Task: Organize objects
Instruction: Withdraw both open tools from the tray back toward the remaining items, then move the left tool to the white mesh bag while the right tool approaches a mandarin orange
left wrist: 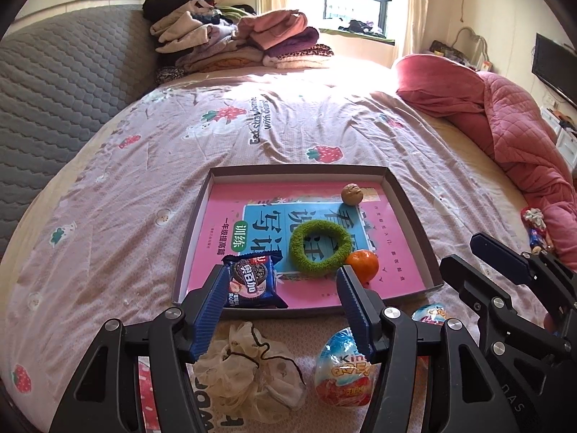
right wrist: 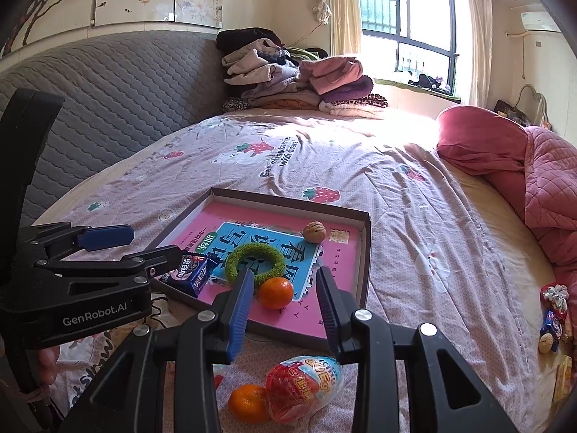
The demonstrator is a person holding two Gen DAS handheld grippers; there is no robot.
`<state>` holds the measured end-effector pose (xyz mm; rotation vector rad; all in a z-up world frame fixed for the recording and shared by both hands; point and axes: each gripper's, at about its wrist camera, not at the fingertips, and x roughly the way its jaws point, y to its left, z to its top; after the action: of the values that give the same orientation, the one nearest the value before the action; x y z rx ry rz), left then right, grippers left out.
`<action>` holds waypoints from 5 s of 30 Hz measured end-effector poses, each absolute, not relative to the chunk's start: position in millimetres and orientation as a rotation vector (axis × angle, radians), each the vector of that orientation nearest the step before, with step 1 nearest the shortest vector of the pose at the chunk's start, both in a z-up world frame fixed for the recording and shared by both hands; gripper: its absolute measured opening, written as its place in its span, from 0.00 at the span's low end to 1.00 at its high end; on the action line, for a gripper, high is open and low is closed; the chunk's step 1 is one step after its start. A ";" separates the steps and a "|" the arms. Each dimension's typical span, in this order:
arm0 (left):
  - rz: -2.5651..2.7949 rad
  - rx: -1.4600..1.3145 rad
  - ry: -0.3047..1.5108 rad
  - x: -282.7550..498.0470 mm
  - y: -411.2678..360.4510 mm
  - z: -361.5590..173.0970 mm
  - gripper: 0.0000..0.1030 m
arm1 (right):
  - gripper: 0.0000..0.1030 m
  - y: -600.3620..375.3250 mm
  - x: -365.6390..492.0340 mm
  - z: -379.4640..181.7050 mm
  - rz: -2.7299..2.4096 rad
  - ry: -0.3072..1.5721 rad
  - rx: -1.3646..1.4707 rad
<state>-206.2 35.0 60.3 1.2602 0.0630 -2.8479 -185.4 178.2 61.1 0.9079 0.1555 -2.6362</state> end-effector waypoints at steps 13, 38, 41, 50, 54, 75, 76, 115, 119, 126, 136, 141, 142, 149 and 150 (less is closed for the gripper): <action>-2.860 1.219 0.056 -185.6 31.5 73.3 0.62 | 0.38 177.6 -169.0 73.9 -2.645 0.146 0.854; -2.841 1.213 0.069 -148.7 13.2 68.8 0.62 | 0.38 182.3 -133.5 67.9 -2.646 0.135 0.851; -2.843 1.216 0.067 -145.8 13.0 68.0 0.62 | 0.38 181.7 -129.0 64.4 -2.640 0.141 0.856; -2.829 1.225 0.059 -137.4 9.1 61.1 0.62 | 0.38 185.9 -124.2 57.4 -2.642 0.135 0.881; -2.820 1.234 0.061 -135.2 7.6 57.4 0.62 | 0.38 188.6 -124.0 54.7 -2.646 0.130 0.896; -2.776 1.283 0.043 -127.0 -1.7 35.8 0.62 | 0.39 187.7 -115.1 41.6 -2.634 0.145 0.933; -2.774 1.284 0.043 -126.8 -2.1 35.3 0.62 | 0.39 187.3 -114.2 41.0 -2.631 0.145 0.935; -2.747 1.339 0.023 -95.3 -13.7 7.9 0.62 | 0.39 175.6 -83.3 -0.2 -2.576 0.160 1.060; -2.742 1.357 0.024 -93.1 -14.3 4.8 0.62 | 0.39 176.1 -82.3 -1.8 -2.574 0.156 1.068; -2.745 1.381 0.011 -89.9 -10.8 -0.7 0.62 | 0.39 177.4 -82.2 -5.9 -2.571 0.141 1.085; -2.745 1.414 0.000 -89.8 -6.1 -11.9 0.62 | 0.39 174.4 -82.4 -14.7 -2.556 0.118 1.110; -2.746 1.416 0.011 -90.6 -8.7 -14.8 0.62 | 0.39 174.2 -86.6 -20.6 -2.549 0.107 1.134; -2.748 1.415 0.015 -90.9 -9.4 -15.2 0.62 | 0.39 174.6 -86.9 -21.9 -2.546 0.103 1.138; -2.755 1.411 0.040 -94.4 -12.7 -19.2 0.62 | 0.39 173.2 -91.8 -29.5 -2.544 0.090 1.155; -2.756 1.410 0.043 -95.1 -13.1 -19.7 0.62 | 0.39 173.1 -93.0 -30.7 -2.544 0.088 1.160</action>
<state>-95.1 -13.1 -19.7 1.4103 0.0434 -2.7558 -93.0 173.1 -30.7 1.1600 0.0884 -2.5445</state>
